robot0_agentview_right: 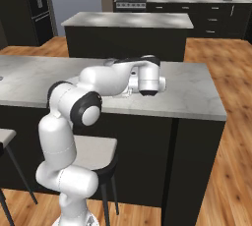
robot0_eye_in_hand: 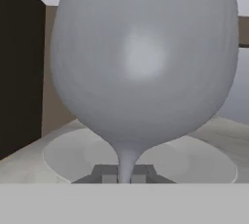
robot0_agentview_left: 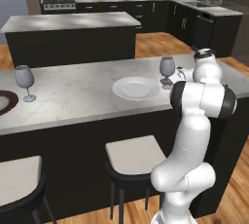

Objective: Retrieve the wine glasses from the counter and place one next to each plate.

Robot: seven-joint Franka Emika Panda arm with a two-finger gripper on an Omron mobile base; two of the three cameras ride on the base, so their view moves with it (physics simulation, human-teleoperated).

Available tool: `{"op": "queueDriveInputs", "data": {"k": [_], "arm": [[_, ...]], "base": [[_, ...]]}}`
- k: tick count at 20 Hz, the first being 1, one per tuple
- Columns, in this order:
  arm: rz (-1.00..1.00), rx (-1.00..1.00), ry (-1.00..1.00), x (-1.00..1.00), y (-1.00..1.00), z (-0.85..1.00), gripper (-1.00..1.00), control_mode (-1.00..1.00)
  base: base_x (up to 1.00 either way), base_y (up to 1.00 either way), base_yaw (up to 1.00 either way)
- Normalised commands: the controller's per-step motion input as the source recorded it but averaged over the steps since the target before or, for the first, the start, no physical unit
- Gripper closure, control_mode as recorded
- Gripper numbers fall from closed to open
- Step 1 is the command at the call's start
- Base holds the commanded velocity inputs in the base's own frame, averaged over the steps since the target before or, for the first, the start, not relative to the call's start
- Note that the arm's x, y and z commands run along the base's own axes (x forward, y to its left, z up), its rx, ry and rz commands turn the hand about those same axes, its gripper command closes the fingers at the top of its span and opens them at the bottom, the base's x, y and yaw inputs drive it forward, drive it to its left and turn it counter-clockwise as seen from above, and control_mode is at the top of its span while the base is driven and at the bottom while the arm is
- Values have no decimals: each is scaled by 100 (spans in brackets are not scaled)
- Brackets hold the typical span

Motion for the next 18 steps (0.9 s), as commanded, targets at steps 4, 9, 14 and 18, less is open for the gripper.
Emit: {"op": "queueDriveInputs", "data": {"k": [4,9,14,18], "arm": [[-3,0,0,45,0,-12,100,-100],[-1,0,0,10,-5,-8,-100,-100],[0,0,-11,0,-25,-1,-100,-100],[0,0,-10,0,-23,-1,-100,-100]], "base": [[0,0,0],[0,0,0],[0,0,0],[0,0,0]]}}
